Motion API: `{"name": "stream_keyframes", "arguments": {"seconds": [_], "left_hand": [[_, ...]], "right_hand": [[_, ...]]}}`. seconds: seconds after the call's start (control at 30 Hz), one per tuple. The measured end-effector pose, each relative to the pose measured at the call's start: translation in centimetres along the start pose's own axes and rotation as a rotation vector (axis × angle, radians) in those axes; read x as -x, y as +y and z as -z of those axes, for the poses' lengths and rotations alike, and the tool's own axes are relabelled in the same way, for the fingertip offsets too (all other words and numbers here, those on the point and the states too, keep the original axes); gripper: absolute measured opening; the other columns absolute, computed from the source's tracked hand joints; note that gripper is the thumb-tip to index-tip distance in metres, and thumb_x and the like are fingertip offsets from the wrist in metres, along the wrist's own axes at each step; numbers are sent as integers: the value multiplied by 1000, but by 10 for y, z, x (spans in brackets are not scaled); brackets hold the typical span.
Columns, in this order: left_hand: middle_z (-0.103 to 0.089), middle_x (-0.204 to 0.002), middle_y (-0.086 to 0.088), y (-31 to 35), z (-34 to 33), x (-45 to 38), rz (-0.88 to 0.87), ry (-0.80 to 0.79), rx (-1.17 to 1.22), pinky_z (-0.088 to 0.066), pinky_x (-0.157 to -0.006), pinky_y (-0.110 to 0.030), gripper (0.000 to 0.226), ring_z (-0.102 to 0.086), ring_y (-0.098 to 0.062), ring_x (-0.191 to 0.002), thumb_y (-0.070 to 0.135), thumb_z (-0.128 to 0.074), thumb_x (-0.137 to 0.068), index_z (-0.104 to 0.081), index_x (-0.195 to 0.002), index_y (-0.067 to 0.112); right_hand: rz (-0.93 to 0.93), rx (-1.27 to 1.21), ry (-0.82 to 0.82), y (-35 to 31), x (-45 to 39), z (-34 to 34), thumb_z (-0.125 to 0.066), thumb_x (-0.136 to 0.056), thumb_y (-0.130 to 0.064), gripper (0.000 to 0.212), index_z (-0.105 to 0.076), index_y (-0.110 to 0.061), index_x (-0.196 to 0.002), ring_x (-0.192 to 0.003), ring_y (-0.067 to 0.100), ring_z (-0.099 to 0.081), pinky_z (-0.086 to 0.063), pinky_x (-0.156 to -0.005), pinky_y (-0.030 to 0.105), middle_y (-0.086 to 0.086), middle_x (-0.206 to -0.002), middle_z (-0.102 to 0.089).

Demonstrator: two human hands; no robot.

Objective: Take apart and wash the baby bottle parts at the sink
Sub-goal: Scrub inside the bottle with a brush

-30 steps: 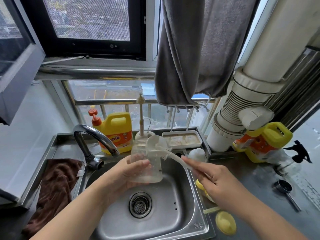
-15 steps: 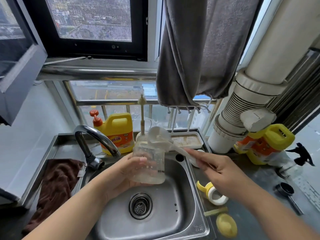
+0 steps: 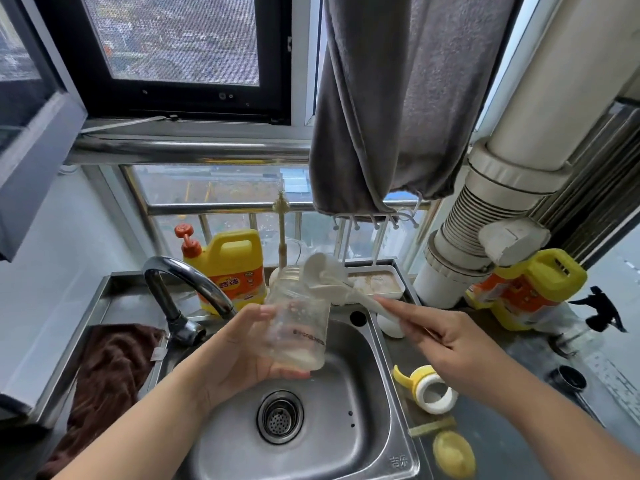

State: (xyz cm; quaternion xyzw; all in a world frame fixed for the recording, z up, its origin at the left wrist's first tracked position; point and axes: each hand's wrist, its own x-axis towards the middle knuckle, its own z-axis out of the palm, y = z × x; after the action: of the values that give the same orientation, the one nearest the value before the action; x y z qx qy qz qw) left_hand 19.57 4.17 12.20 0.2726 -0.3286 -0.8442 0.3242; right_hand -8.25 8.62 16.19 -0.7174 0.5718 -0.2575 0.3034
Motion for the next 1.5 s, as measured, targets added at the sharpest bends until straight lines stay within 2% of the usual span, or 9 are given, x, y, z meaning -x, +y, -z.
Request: {"name": "stream_keyframes", "arguments": {"seconds": [0.07,0.2,0.4,0.57,0.87,1.0,1.1,1.27,1.5], "left_hand": [[-59,-121,-28,3,3,0,-17,29,61,-58,-72,-48,83,-64,-40,-98,35,-87,-52,-59,-125,6],[-61,-118,-25,2,2,-2,-17,69,87,-57,-75,-49,78,-64,-38,-101,40,-87,-51,-65,-117,5],[-61,-121,-26,5,-3,-3,0,113,-20,-55,-79,-50,88,-63,-41,-104,45,-92,-45,-63,-120,9],[-64,-115,-24,6,-7,-5,-14,190,-107,-58,-71,-45,83,-66,-39,-99,45,-92,-41,-67,-111,10],[-66,-113,-23,7,-9,-3,-21,213,-272,-54,-77,-45,81,-66,-33,-95,36,-84,-45,-62,-119,13],[-66,-114,-22,8,-2,0,-40,225,-229,-41,-96,-60,75,-60,-43,-107,42,-87,-41,-69,-110,18],[-67,-112,-20,7,-5,-3,-26,233,-272,-44,-95,-57,78,-64,-37,-101,38,-81,-47,-61,-119,15],[-64,-118,-22,0,-6,-7,-14,211,-243,-45,-96,-58,84,-61,-39,-109,41,-80,-50,-57,-126,13],[-63,-118,-23,0,-3,-7,0,155,-202,-53,-77,-45,92,-64,-36,-98,47,-88,-42,-60,-123,14]], "right_hand": [[-10,13,11,5,4,1,-51,-96,-11,60,-49,-68,-116,-72,17,-62,-43,-67,22,-14,-91,-70],[-14,-25,10,3,7,-3,-52,-95,-9,54,-54,-58,-118,-80,-13,-59,-39,-71,6,-36,-95,-65],[0,43,28,2,7,-7,-51,-96,-19,57,-42,-70,-120,-109,17,-60,-48,-92,36,-8,-114,-67],[31,80,13,-3,12,-7,-52,-96,-17,63,-36,-75,-118,-61,6,-47,-35,-58,17,-16,-70,-56],[38,165,30,-7,4,-1,-51,-95,-18,63,-37,-75,-118,-60,9,-52,-42,-59,24,-7,-91,-68],[-56,176,31,8,10,6,-54,-95,-23,57,-41,-74,-115,-85,13,-65,-52,-75,35,-15,-101,-70],[-28,75,47,3,8,2,-53,-96,-17,59,-45,-73,-113,-55,9,-48,-39,-57,23,-5,-82,-68],[58,31,38,-14,-1,0,-53,-95,-14,51,-53,-58,-121,-51,1,-47,-32,-50,11,-13,-81,-67],[23,84,35,-2,9,4,-52,-96,-20,55,-43,-69,-120,-80,16,-62,-48,-69,36,-2,-102,-70]]}}
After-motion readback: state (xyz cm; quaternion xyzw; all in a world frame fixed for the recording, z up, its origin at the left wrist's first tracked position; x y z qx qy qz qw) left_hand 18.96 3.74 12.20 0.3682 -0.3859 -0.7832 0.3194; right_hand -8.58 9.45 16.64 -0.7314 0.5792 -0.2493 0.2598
